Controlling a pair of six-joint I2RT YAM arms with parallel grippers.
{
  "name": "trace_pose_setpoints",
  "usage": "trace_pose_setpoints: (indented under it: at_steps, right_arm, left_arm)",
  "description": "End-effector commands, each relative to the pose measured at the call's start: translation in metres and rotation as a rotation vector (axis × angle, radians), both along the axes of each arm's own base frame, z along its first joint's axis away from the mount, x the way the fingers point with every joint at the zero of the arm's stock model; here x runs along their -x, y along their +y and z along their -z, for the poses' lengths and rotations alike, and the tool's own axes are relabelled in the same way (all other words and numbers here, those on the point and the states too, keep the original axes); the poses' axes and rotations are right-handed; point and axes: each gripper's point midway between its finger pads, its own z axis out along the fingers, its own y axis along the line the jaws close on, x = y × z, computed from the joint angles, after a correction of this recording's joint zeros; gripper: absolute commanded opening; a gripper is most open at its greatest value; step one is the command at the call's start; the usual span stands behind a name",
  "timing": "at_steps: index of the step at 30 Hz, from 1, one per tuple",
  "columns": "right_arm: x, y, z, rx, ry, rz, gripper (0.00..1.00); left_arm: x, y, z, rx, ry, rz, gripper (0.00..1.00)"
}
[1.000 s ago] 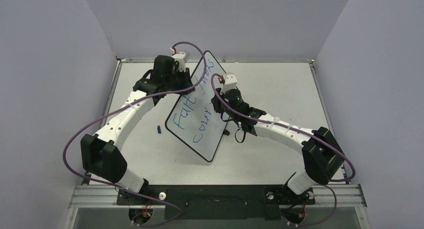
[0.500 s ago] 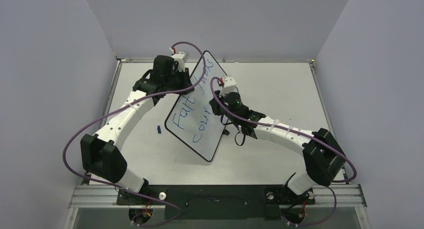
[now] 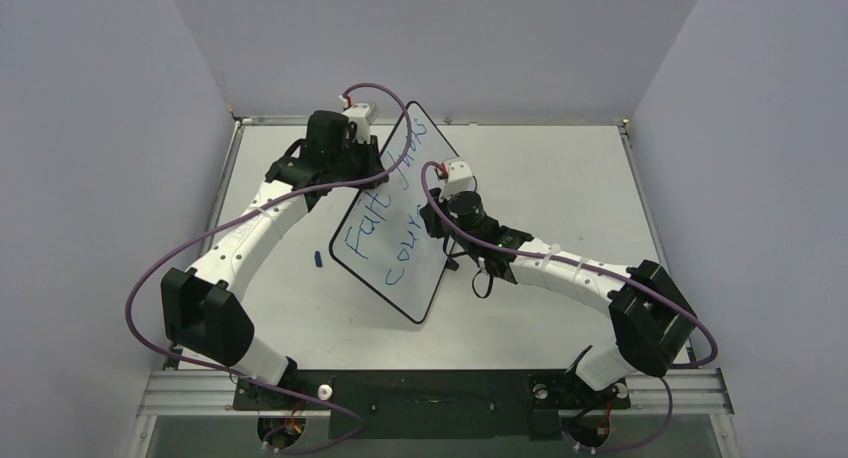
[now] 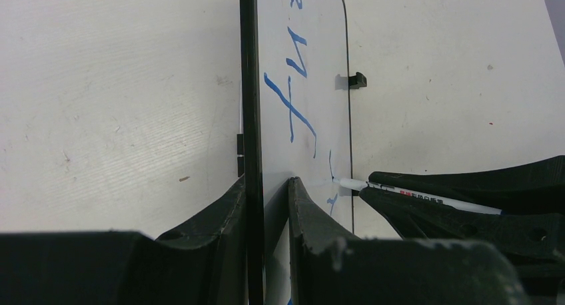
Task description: Write a sentence on the whiteboard
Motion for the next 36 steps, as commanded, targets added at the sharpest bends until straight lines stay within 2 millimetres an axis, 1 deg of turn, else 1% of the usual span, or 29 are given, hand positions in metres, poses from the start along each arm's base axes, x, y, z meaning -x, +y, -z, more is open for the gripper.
trace_pose_setpoints:
  at_steps: [1,8,14,23,24,32,36]
  right_arm:
    - [0.005,0.006,0.0,-0.011,0.012,-0.027,0.0]
    - [-0.003,-0.003,-0.001,0.012,0.001,0.014,0.0]
    - [-0.009,-0.005,-0.007,0.009,-0.01,0.029,0.0]
    - [-0.019,-0.002,-0.017,0.003,-0.025,0.04,0.0]
    - [-0.021,-0.001,-0.021,-0.001,-0.032,0.042,0.0]
    - [-0.03,0.005,-0.033,-0.01,-0.047,0.044,0.0]
    - [-0.031,0.007,-0.033,-0.009,-0.047,0.042,0.0]
  left_arm:
    - [-0.02,0.016,-0.033,-0.073,-0.172,-0.029,0.0]
    - [-0.019,0.017,-0.034,-0.075,-0.174,-0.031,0.0]
    - [-0.019,0.016,-0.033,-0.073,-0.172,-0.029,0.0]
    - [-0.019,0.016,-0.034,-0.072,-0.172,-0.029,0.0]
    - [-0.019,0.016,-0.034,-0.073,-0.172,-0.028,0.0]
    - [-0.019,0.016,-0.035,-0.072,-0.175,-0.029,0.0]
    - [-0.019,0.016,-0.036,-0.071,-0.178,-0.029,0.0]
